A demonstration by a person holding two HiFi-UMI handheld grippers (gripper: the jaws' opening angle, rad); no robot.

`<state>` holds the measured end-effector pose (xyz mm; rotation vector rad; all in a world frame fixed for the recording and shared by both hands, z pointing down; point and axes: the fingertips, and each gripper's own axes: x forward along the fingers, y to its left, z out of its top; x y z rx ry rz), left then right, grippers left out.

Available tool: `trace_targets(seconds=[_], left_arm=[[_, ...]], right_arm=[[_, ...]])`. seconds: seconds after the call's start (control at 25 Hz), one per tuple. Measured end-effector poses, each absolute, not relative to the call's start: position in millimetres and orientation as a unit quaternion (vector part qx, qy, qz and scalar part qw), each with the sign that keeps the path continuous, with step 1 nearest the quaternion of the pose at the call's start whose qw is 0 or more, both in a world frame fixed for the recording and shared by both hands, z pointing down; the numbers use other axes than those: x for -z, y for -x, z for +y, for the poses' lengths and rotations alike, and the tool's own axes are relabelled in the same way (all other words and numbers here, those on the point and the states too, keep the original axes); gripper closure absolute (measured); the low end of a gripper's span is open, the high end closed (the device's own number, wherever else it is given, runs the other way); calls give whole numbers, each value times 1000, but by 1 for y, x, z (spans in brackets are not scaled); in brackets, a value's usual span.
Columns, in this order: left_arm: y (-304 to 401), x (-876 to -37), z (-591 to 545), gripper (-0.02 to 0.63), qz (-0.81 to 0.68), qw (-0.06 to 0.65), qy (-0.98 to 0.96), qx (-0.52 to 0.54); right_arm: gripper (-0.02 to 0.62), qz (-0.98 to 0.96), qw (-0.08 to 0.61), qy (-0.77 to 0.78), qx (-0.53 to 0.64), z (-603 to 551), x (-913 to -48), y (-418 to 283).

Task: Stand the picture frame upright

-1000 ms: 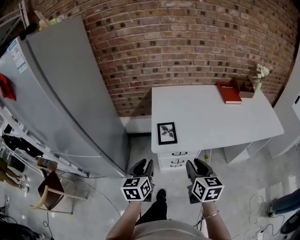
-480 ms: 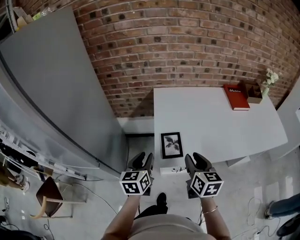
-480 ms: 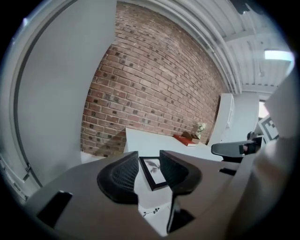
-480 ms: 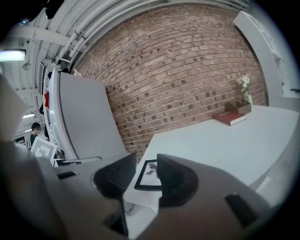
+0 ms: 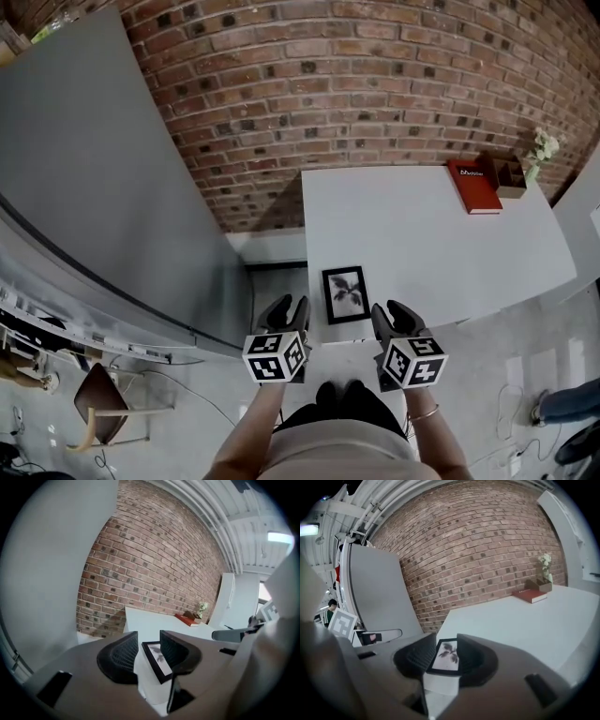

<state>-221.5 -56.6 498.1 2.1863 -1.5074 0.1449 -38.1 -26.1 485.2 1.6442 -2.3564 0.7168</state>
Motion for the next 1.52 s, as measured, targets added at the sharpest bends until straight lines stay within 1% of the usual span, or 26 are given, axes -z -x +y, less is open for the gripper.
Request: trace_targets(seconds=[0.4, 0.64, 1.04, 1.36, 1.52], left_arm=[[206, -502, -93, 469, -556, 239, -793, -74], [192, -516, -115, 469, -557, 241, -788, -102], [164, -570, -132, 469, -545, 287, -771, -161], [159, -614, -134, 474, -535, 316, -750, -228], [157, -621, -133, 486, -534, 321, -746, -234]], right_arm=[[472, -804, 96, -532, -248, -63, -494, 38], [472, -803, 106, -525, -262, -79, -505, 27], [472, -805, 112, -513, -277, -91, -518, 14], [472, -807, 120, -504, -282, -92, -524, 15], [472, -809, 121, -501, -283, -92, -525, 16]])
